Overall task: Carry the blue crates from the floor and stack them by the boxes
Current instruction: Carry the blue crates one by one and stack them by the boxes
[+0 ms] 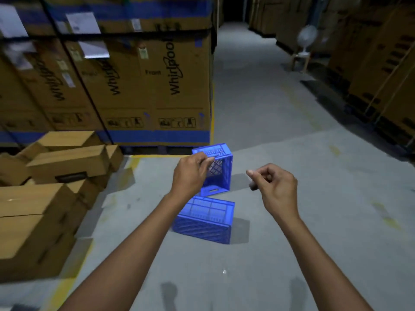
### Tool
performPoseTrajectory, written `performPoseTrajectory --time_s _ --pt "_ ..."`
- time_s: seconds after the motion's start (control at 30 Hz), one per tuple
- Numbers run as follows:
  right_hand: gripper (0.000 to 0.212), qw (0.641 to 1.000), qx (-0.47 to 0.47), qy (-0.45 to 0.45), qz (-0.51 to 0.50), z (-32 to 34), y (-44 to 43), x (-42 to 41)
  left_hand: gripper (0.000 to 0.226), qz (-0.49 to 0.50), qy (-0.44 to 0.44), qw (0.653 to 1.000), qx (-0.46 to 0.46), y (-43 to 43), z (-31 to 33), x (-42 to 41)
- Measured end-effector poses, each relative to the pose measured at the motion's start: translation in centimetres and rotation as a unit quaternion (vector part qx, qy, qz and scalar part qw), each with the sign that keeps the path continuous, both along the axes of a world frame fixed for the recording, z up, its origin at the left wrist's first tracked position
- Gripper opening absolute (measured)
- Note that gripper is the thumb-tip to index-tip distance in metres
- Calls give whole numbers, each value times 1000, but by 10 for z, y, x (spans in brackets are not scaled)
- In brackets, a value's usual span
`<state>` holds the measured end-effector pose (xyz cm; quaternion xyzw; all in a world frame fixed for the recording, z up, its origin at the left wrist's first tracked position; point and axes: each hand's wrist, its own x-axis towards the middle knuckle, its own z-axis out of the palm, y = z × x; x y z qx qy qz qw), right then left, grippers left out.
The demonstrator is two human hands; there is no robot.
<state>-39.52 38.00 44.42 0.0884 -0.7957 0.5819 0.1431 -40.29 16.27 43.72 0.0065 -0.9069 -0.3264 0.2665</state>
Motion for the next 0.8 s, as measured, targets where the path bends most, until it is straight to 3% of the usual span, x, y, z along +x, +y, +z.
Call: performPoseTrajectory --time_s 0.17,0.33,0.43,0.57,0.8 --pt "24 999 -37 -4 17 -17 -5 21 51 14 25 998 -53 -4 4 22" --pt "45 999 21 27 -35 -19 -19 19 64 41 36 997 -48 -19 5 22" --pt "56 996 75 30 -45 -20 -35 5 52 29 35 998 -35 -31 8 18" --pt "64 995 84 25 -55 -24 -74 -15 14 11 14 1000 -2 -59 6 10" --pt "41 998 47 -36 -9 -42 -176 -66 15 -33 -2 999 12 -151 -14 -33"
